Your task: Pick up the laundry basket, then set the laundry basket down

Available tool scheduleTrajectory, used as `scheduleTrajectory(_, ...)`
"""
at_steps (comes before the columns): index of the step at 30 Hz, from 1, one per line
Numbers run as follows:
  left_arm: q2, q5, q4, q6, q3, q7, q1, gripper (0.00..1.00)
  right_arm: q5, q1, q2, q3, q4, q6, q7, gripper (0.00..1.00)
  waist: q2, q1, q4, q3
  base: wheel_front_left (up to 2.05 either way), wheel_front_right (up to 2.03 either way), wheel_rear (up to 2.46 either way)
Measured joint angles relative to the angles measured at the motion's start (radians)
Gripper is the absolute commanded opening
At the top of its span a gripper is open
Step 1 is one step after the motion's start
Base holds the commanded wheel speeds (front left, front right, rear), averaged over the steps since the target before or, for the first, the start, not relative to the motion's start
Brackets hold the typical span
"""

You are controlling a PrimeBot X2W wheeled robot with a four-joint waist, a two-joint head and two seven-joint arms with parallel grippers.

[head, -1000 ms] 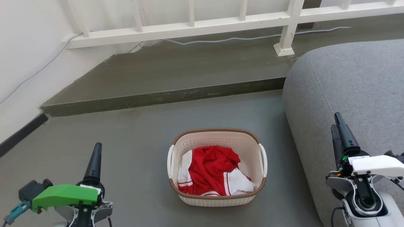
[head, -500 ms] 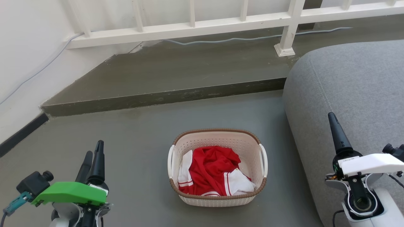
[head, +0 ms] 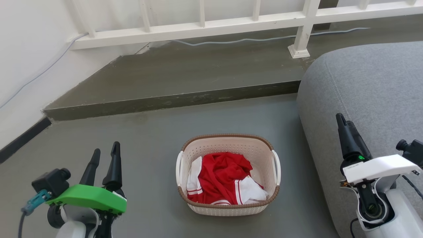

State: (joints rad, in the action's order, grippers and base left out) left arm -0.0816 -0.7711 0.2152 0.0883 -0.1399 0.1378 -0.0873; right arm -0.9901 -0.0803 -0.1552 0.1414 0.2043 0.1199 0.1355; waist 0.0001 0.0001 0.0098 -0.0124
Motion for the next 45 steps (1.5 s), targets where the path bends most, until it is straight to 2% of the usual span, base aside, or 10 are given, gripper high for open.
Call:
scheduleTrajectory(9, -0.004, 0.181, -0.003, -0.029, -0.028, 0.028, -0.003, 1.0, 0.16, -0.019, -0.007, 0.029, -0.002, -0.018, 0.032, 1.0, 0.0, 0.0, 0.001, -0.003, 0.0, 0.0, 0.0)
scheduleTrajectory(19, 0.0, 0.332, -0.018, -0.054, -0.046, 0.064, -0.016, 1.0, 0.339, -0.019, -0.022, 0.069, 0.009, -0.058, 0.067, 1.0, 0.0, 0.0, 0.002, -0.005, 0.0, 0.0, 0.0)
scheduleTrajectory(30, 0.004, 0.495, -0.027, -0.062, -0.064, 0.105, -0.017, 1.0, 0.486, -0.037, -0.018, 0.096, 0.007, -0.062, 0.105, 1.0, 0.0, 0.0, 0.002, -0.009, 0.0, 0.0, 0.0)
scheduleTrajectory(34, 0.006, 0.533, -0.029, -0.062, -0.067, 0.114, -0.018, 1.0, 0.524, -0.037, -0.011, 0.098, 0.007, -0.062, 0.115, 1.0, 0.0, 0.0, 0.003, -0.01, 0.0, 0.0, 0.0)
scheduleTrajectory(45, 0.018, 0.534, -0.029, -0.062, -0.057, 0.114, -0.021, 1.0, 0.536, -0.038, 0.007, 0.081, 0.011, -0.06, 0.115, 1.0, 0.0, 0.0, 0.005, -0.011, 0.0, 0.0, 0.0)
